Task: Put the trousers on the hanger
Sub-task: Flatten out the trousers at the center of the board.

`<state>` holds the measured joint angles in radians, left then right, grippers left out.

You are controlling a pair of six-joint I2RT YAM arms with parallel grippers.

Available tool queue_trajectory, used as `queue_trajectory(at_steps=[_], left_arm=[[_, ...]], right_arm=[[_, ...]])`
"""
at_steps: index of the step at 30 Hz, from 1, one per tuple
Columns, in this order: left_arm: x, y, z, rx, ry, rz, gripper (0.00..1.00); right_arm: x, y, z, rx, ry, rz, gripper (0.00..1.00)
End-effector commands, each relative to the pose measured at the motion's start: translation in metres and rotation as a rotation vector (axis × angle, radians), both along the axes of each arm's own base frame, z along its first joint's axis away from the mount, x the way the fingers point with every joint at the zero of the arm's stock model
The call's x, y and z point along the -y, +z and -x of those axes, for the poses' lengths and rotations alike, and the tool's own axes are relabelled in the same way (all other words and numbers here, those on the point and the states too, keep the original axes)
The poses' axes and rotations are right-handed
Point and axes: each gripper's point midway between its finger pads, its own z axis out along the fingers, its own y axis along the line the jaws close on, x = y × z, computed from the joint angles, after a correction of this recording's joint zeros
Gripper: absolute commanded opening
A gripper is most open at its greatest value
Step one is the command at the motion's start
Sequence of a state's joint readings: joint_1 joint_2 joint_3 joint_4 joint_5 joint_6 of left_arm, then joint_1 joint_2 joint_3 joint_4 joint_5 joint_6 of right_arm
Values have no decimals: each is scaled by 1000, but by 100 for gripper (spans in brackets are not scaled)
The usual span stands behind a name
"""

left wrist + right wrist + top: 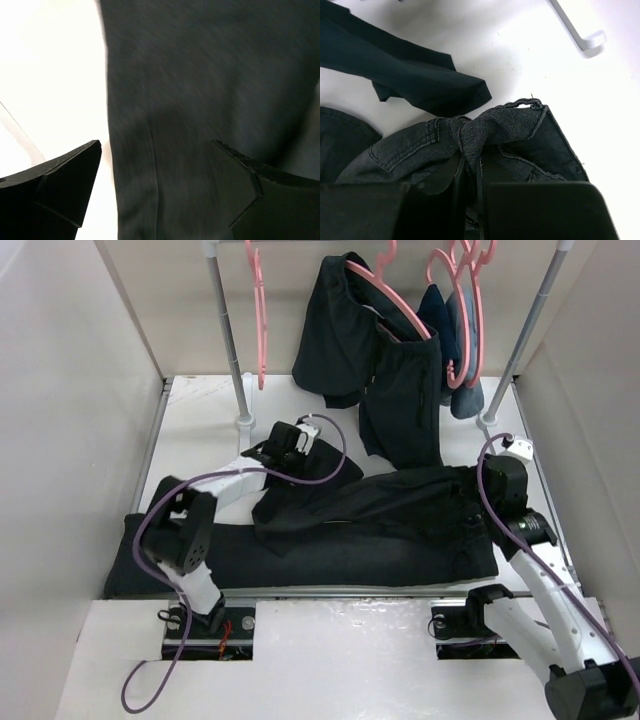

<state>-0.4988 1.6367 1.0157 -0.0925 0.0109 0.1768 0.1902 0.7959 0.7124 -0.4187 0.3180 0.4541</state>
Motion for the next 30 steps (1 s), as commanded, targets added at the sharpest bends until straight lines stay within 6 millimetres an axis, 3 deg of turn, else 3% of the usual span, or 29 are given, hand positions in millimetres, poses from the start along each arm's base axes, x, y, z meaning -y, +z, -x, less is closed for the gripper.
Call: queue_trajectory(at_steps=[1, 2, 3, 6, 7, 8, 9, 11, 13, 14, 15, 16, 18, 19, 22, 23, 24, 25, 27, 29, 30], left_arm=[[8, 20, -53, 124, 204, 82, 88], [6, 3, -58, 91, 213, 58, 89], [11, 7, -68, 99, 213, 64, 90], [14, -23, -69, 18, 204, 22, 90], [13, -42, -65, -35, 185, -19, 90], [15, -36, -66, -43, 171, -21, 90], [12, -54, -65, -87, 161, -43, 86], [13, -61, -64, -121, 136, -71, 55], [10, -61, -65, -110, 112, -98, 30], [-1, -59, -64, -109, 138, -118, 0], [-4, -58, -60, -116, 138, -122, 0], [-18, -42, -64, -94, 159, -116, 0], [-35, -26, -52, -109, 184, -122, 0], [-40, 9, -54, -46, 183, -99, 0], [-65, 59, -38, -4, 202, -94, 0], [-77, 100, -35, 75, 220, -65, 0], [-87, 115, -29, 99, 228, -65, 0], [-101, 143, -17, 153, 258, -55, 0], [-129, 163, -5, 200, 309, -87, 0], [-157, 158, 16, 192, 360, -169, 0], [-177, 154, 31, 187, 402, -197, 0]], right_arm=[[-3, 36, -8, 156, 29, 14, 0], [-2, 38, -6, 173, 29, 11, 0], [-2, 38, -6, 171, 32, 20, 0], [1, 37, -2, 172, 24, 23, 0], [2, 39, -1, 181, 15, 25, 0], [2, 39, -1, 181, 15, 25, 0], [3, 42, 0, 190, 15, 23, 0], [8, 45, 2, 204, -14, 32, 0], [13, 52, 5, 229, -38, 36, 0], [17, 52, 6, 230, -59, 45, 0], [20, 56, 8, 242, -71, 46, 0], [22, 58, 9, 253, -83, 48, 0], [29, 61, 11, 262, -114, 55, 0], [31, 61, 12, 263, -126, 60, 0], [33, 59, 13, 278, -139, 48, 0], [33, 59, 13, 281, -144, 35, 0], [32, 55, 13, 278, -152, 13, 0], [31, 53, 13, 273, -157, 0, 0], [30, 44, 13, 251, -174, -36, 0], [29, 38, 13, 219, -185, -54, 12], [30, 22, 16, 151, -230, -89, 20]])
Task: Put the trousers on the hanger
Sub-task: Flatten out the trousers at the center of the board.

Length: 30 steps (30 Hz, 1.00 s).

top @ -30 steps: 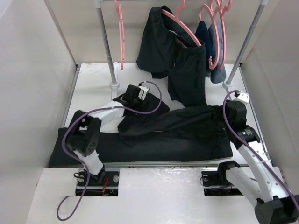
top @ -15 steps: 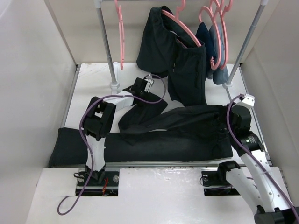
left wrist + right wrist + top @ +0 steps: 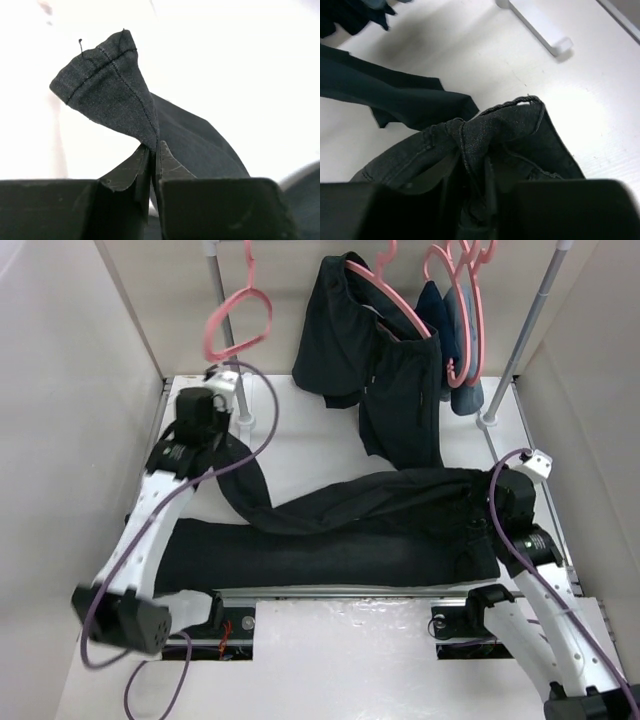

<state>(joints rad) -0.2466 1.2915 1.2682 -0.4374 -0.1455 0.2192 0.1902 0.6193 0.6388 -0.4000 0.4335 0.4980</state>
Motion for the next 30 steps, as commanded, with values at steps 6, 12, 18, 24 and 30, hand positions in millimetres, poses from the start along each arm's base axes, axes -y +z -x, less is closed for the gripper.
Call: queue_trajectory(at_steps=[6, 12, 18, 24, 30], left_arm=[[-128, -62, 98, -189, 348, -308, 0], [-146, -80, 123, -196, 444, -312, 0], [-151, -83, 125, -199, 475, -265, 0], [-157, -82, 121, -213, 497, -265, 0], [-174, -74, 122, -215, 546, -306, 0]], right_arm=[[18, -54, 15, -257, -286, -163, 100], [24, -41, -19, -311, -292, -121, 100], [37, -49, -72, -362, -289, -129, 100], [41, -93, -102, -464, -278, -185, 100], [33, -140, -125, -572, -254, -229, 96]])
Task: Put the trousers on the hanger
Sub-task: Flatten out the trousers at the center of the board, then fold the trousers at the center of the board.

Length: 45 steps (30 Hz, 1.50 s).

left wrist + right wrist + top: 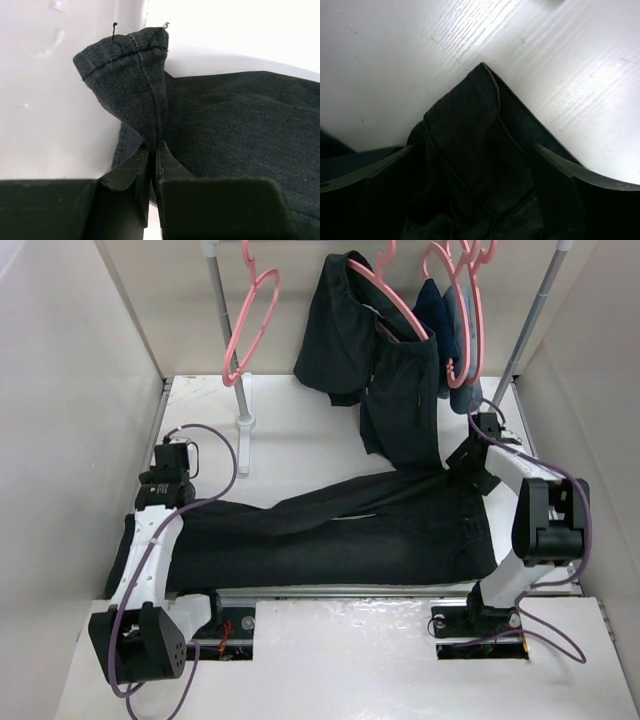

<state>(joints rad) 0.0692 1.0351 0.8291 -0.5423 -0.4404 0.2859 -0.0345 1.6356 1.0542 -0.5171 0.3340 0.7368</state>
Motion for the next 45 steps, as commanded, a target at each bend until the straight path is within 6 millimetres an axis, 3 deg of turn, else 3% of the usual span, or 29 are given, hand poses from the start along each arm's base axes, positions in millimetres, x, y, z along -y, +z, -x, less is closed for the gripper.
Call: queue_trajectory(at_steps=[1, 2, 3, 7, 12, 13, 15, 16, 18, 19, 21, 22, 23, 24, 28, 29, 30, 31, 34, 37, 40, 41, 43, 44, 45], left_arm=[[-19, 27, -8, 68, 64, -65, 0], [-25, 30, -7, 61, 65, -95, 0], [-30, 34, -7, 63, 75, -123, 0], [-48, 55, -15, 100, 94, -206, 0], [-69, 82, -35, 93, 109, -283, 0], [-76, 100, -41, 116, 126, -302, 0], [-88, 100, -43, 43, 136, -310, 0], [-100, 116, -43, 58, 172, -309, 0], [-108, 110, -33, -23, 183, -281, 0], [-113, 107, -26, -53, 194, -263, 0], [-108, 82, -12, -160, 169, -214, 0], [-105, 74, -3, -197, 164, -204, 0], [-100, 64, 6, -229, 153, -187, 0], [-95, 40, 21, -316, 141, -163, 0], [-84, 0, 78, -574, 121, -166, 2], [-81, -6, 87, -598, 116, -159, 8], [-78, -9, 95, -628, 102, -157, 27], [-72, -24, 109, -688, 82, -125, 37], [-51, -43, 141, -817, 10, -33, 57], [-47, -37, 144, -786, -3, -10, 62], [-45, -13, 119, -647, -15, 35, 64], [-45, 4, 107, -562, -5, 48, 67], [-32, 4, 99, -495, -37, 147, 71], [-31, 5, 104, -477, -22, 174, 71], [-27, -9, 114, -505, -13, 207, 74]], right_arm=[[-5, 8, -33, 73, 18, -41, 90], [-5, 3, -33, 60, 18, -42, 82], [-5, 0, -34, 56, 18, -42, 62], [17, 12, -27, 56, -33, 55, 0], [35, 65, -13, 164, -62, 163, 0], [37, 74, -10, 190, -63, 178, 0], [43, 84, 6, 230, -90, 211, 0], [44, 108, 11, 317, -105, 220, 0], [47, 108, 31, 343, -131, 232, 0], [46, 121, 40, 395, -136, 232, 0], [40, 121, 49, 438, -141, 193, 0], [36, 110, 57, 424, -126, 176, 0], [32, 117, 60, 472, -137, 143, 0], [27, 114, 64, 473, -129, 113, 0], [20, 112, 87, 471, -169, 50, 0], [19, 111, 92, 463, -178, 44, 0], [18, 110, 102, 448, -192, 33, 1], [20, 110, 107, 442, -199, 43, 6], [19, 105, 117, 423, -199, 44, 14], [20, 103, 124, 404, -182, 57, 15], [20, 99, 129, 373, -164, 71, 15], [22, 99, 130, 367, -160, 87, 15], [22, 107, 131, 380, -153, 92, 15], [22, 105, 133, 366, -144, 99, 15], [23, 110, 131, 378, -144, 99, 15]])
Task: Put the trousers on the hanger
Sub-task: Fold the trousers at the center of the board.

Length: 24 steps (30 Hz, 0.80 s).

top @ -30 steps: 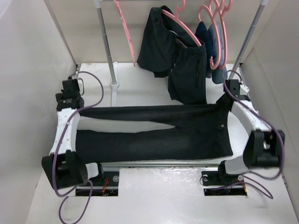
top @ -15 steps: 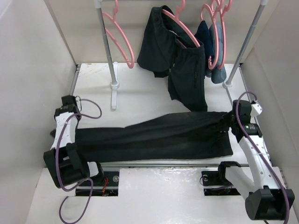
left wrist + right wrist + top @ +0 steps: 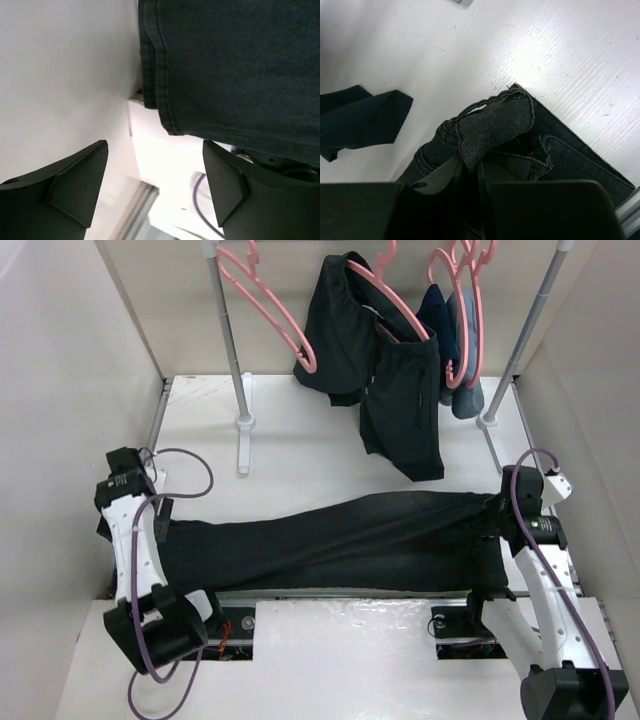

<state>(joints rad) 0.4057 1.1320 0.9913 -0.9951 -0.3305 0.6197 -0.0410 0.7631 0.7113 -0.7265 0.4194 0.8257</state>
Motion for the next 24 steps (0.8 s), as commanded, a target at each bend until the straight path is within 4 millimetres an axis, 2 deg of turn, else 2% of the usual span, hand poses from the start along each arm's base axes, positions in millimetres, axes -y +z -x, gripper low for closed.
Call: queue_trajectory(at_steps=[1, 2, 3, 4, 5, 6, 7, 8, 9, 11, 13, 16, 18, 21, 22, 24], left_arm=[[16, -16, 17, 22, 30, 124, 74], [12, -28, 26, 4, 54, 120, 76], [18, -62, 50, -100, 58, 131, 79], [-3, -69, 56, -127, 91, -6, 80], [-9, -79, 68, -186, 97, -55, 80], [-9, -88, 81, -246, 101, -64, 80], [0, -97, 87, -264, 87, -10, 80], [11, -96, 95, -312, 53, 61, 80], [17, -94, 96, -318, 37, 101, 80], [18, -85, 91, -304, 24, 115, 82], [18, -84, 95, -336, -14, 127, 82], [7, -89, 95, -383, -42, 78, 87], [-14, -96, 83, -351, -34, -39, 87], [-25, -109, 69, -345, -29, -62, 87], [-28, -114, 63, -328, -17, -69, 85], [-31, -121, 56, -339, 16, -53, 70]], right_arm=[[13, 19, 4, 24, -21, 73, 16], [13, 20, 2, 33, -21, 74, 16], [14, 20, 3, 26, -12, 83, 16], [11, 22, -1, 41, 10, 77, 16], [9, 24, -4, 52, 17, 72, 16], [10, 22, -6, 56, 22, 78, 16], [7, 23, -8, 66, 35, 68, 17], [5, 23, -9, 67, 44, 60, 17], [5, 19, -10, 56, 50, 65, 17], [5, 21, -12, 69, 49, 66, 17], [6, 20, -15, 64, 55, 72, 17], [4, 24, -19, 87, 61, 68, 17], [5, 25, -21, 93, 67, 75, 19], [6, 30, -24, 115, 59, 83, 19], [6, 29, -26, 115, 59, 83, 19], [4, 33, -34, 133, 93, 95, 17]])
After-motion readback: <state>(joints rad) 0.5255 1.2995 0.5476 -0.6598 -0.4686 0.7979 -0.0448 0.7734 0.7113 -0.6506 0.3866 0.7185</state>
